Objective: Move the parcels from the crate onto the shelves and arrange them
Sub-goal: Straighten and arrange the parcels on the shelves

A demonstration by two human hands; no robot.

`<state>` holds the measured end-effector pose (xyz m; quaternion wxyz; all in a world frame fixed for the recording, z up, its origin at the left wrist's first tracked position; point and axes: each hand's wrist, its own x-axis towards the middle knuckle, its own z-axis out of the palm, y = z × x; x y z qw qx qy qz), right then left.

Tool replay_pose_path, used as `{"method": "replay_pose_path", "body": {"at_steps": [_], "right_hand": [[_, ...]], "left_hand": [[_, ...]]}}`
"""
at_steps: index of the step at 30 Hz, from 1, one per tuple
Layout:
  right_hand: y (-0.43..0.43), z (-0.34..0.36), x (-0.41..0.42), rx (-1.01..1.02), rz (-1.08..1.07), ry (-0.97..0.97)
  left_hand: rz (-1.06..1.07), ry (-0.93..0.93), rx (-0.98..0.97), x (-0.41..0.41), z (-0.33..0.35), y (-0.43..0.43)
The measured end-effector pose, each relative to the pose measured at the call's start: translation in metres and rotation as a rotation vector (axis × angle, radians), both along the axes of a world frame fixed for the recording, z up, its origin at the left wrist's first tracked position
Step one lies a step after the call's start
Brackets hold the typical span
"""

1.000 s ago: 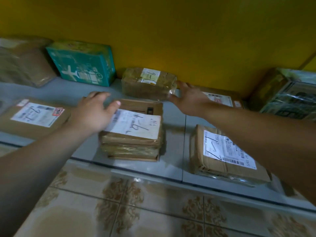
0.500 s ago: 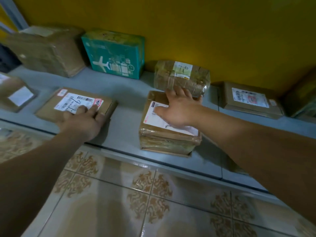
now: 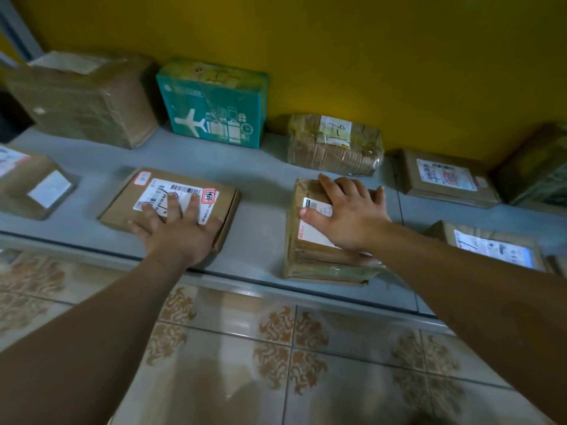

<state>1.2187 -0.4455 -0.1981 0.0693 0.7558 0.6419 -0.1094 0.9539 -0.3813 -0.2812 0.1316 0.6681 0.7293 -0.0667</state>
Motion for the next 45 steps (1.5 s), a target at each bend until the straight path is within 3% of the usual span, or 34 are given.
{"method": "replay_pose_path", "body": {"at_steps": [10, 15, 18, 24, 33, 45], "right_hand": [[-0.002, 0.0, -0.004, -0.009, -0.064, -0.01], [0.011, 0.016, 0.001, -0.043, 0.005, -0.037], [0.029, 0.019, 0.005, -0.006, 0.005, -0.006], [0.093, 0.004, 0.021, 0.151, -0.084, 0.11], [0.153, -0.041, 0.057, 0.035, 0.046, -0.087], [0.156, -0.041, 0.06, -0.028, 0.042, -0.113]], "left_hand": [[-0.026, -0.002, -0.021, -0.003, 0.007, 0.003], [-0.094, 0.04, 0.097, -0.004, 0.018, 0.028], [-0.093, -0.048, 0.085, -0.01, 0.006, 0.039], [-0.097, -0.034, 0.121, -0.013, -0.006, 0.037], [-0.084, 0.007, 0.153, -0.011, -0.009, 0.037], [-0.078, -0.007, 0.144, -0.011, -0.008, 0.036]]}}
